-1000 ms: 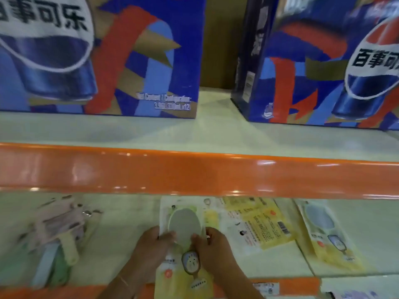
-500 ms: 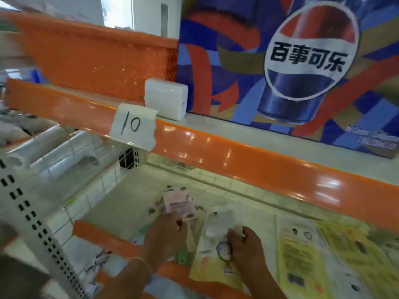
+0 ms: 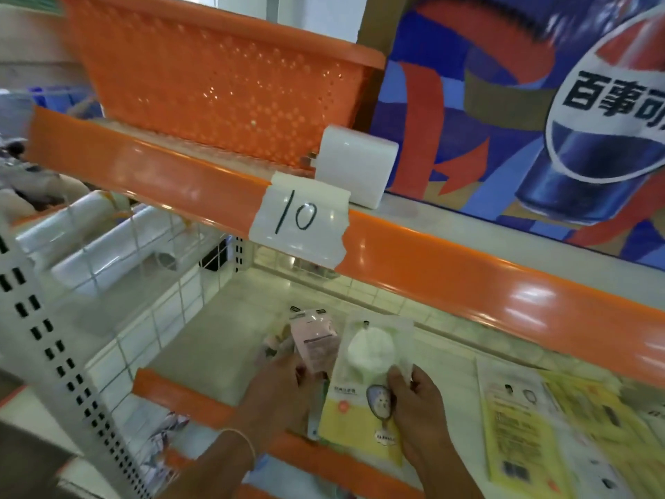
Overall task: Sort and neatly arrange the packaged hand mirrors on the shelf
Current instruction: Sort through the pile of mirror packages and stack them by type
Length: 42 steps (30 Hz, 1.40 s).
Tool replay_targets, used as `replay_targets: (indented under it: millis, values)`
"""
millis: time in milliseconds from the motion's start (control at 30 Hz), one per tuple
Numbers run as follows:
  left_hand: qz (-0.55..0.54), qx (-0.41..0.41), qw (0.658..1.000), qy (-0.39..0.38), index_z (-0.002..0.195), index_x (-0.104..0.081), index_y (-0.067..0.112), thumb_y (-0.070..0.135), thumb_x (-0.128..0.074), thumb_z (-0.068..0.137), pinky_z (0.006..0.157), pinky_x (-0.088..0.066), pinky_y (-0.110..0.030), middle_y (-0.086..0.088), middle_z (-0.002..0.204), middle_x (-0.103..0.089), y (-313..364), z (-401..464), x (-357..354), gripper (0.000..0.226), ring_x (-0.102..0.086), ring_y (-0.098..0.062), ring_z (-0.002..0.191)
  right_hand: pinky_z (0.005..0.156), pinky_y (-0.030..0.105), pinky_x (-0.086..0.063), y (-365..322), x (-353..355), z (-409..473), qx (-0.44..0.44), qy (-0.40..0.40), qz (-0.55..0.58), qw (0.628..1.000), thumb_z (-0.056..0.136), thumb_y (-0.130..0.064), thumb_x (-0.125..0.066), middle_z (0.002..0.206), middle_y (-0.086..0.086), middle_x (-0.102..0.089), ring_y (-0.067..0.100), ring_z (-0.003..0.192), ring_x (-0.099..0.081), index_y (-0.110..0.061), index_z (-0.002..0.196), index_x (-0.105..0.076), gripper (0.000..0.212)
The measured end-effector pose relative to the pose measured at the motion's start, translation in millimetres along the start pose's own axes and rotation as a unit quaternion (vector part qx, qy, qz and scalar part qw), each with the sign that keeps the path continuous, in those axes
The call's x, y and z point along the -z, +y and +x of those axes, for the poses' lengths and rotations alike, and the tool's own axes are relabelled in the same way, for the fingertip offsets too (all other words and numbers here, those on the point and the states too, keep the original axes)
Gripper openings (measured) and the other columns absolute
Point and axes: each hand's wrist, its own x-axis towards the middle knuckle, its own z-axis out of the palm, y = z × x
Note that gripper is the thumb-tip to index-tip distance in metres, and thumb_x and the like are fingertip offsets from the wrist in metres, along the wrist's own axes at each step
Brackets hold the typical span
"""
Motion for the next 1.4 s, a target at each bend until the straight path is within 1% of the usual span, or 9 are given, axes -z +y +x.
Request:
replay_targets:
  millis: [200, 400, 500, 600, 767, 933, 1033, 1200, 1400]
  values:
    - [0.068, 0.024, 0.997, -0.006, 0.086, -0.06, 0.021, 0.029, -0.05, 0.092, 0.053, -0.041, -0.021, 0.005, 0.074, -0.063, 0.4, 9.1, 0.4, 0.014, -0.057, -0.011, 0.065, 0.063, 0.037, -0.048, 1.6, -7.4, 1.7, -0.009, -0.027, 0.017, 0.999, 0.096, -0.022, -0.057, 0.092, 0.027, -0.066, 0.026, 0.072, -0.061, -0.014, 0.084, -0.07, 0.019]
    - [0.06, 0.005, 0.998, -0.004, 0.084, -0.058, 0.021, 0.036, -0.047, 0.095, 0.054, -0.041, -0.022, 0.005, 0.071, -0.061, 22.8, 6.9, -2.0, 0.022, -0.057, -0.009, 0.064, 0.059, 0.024, -0.055, 0.0, 16.9, -1.4, -0.032, -0.073, 0.101, 0.992, 0.096, -0.011, -0.052, 0.089, 0.007, -0.076, 0.018, 0.076, -0.072, -0.007, 0.103, -0.068, 0.017]
    - [-0.057, 0.002, 0.998, -0.036, 0.084, -0.057, 0.023, 0.043, -0.043, 0.098, 0.056, -0.039, -0.023, 0.008, 0.065, -0.055, 47.9, 6.6, -16.8, 0.028, -0.051, -0.003, 0.06, 0.068, 0.031, -0.057, 0.4, 31.8, -7.2, -0.028, -0.105, 0.098, 0.989, 0.096, -0.014, -0.052, 0.1, 0.01, -0.074, 0.024, 0.086, -0.072, -0.009, 0.112, -0.066, 0.022]
    - [-0.241, 0.133, 0.955, -0.112, 0.099, -0.06, 0.02, 0.041, -0.051, 0.095, 0.058, -0.046, -0.018, 0.004, 0.089, -0.062, 68.5, 14.5, -36.1, 0.023, -0.056, -0.004, 0.073, 0.076, 0.035, -0.055, 6.2, 48.2, -10.1, -0.039, -0.117, 0.011, 0.992, 0.095, -0.028, -0.057, 0.1, 0.006, -0.073, 0.022, 0.086, -0.07, -0.012, 0.114, -0.066, 0.026]
    - [-0.159, 0.124, 0.967, -0.158, 0.09, -0.063, 0.012, 0.045, -0.044, 0.092, 0.082, -0.053, -0.045, -0.01, 0.089, -0.064, 97.9, 18.6, -84.6, 0.038, -0.062, -0.027, 0.084, 0.078, 0.027, -0.058, 8.7, 90.4, -15.6, -0.064, -0.076, -0.02, 0.995, 0.091, -0.035, -0.063, 0.099, -0.009, -0.074, 0.009, 0.091, -0.07, -0.025, 0.115, -0.066, 0.026]
    - [-0.123, 0.055, 0.975, -0.177, 0.078, -0.05, 0.006, 0.038, -0.045, 0.097, 0.058, -0.037, -0.033, -0.01, 0.075, -0.052, 148.9, -2.3, -137.1, 0.037, -0.05, -0.023, 0.065, 0.059, 0.034, -0.052, 14.7, 157.3, -17.4, -0.071, -0.002, -0.087, 0.994, 0.093, -0.026, -0.061, 0.08, 0.004, -0.071, 0.02, 0.071, -0.065, -0.014, 0.092, -0.064, 0.012]
    - [-0.099, 0.015, 0.971, -0.218, 0.069, -0.039, 0.013, 0.035, -0.044, 0.097, 0.056, -0.037, -0.033, -0.005, 0.064, -0.042, 182.3, -11.1, -178.5, 0.037, -0.044, -0.021, 0.057, 0.062, 0.04, -0.053, 29.5, 210.5, -16.3, -0.081, 0.039, -0.1, 0.991, 0.094, -0.021, -0.058, 0.083, 0.009, -0.069, 0.021, 0.067, -0.063, -0.011, 0.103, -0.063, 0.014]
    - [-0.127, -0.012, 0.947, -0.296, 0.09, -0.053, 0.02, 0.029, -0.044, 0.098, 0.042, -0.043, -0.025, -0.007, 0.081, -0.068, 264.8, -33.8, -235.5, 0.015, -0.052, -0.009, 0.044, 0.044, 0.018, -0.043, 55.1, 332.8, -10.8, -0.087, 0.183, -0.095, 0.975, 0.093, -0.02, -0.059, 0.079, 0.008, -0.069, 0.017, 0.06, -0.06, -0.013, 0.097, -0.06, 0.008]
    - [-0.069, -0.09, 0.938, -0.329, 0.09, -0.055, 0.027, 0.036, -0.046, 0.098, 0.045, -0.043, -0.028, -0.002, 0.079, -0.069, 334.6, -55.1, -309.3, 0.015, -0.049, -0.013, 0.044, 0.052, 0.027, -0.043, 81.9, 483.5, 1.9, -0.102, 0.289, -0.137, 0.942, 0.091, -0.016, -0.059, 0.078, 0.009, -0.062, 0.021, 0.065, -0.057, -0.002, 0.097, -0.057, 0.016]
